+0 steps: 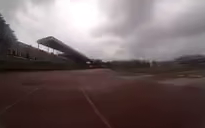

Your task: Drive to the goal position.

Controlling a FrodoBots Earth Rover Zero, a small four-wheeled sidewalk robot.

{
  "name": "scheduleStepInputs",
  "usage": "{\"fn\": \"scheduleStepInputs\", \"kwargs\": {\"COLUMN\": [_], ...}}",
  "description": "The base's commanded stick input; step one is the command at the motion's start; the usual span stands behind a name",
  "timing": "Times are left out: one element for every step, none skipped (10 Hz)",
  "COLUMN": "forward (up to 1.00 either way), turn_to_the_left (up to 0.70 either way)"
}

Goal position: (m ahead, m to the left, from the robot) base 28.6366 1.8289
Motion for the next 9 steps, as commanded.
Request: {"fn": "scheduleStepInputs", "kwargs": {"forward": [0.5,0.5,0.5,0.5,0.5,0.5,0.5,0.5,0.5], "turn_to_the_left": [0.0,0.0,0.0,0.0,0.0,0.0,0.0,0.0,0.0]}}
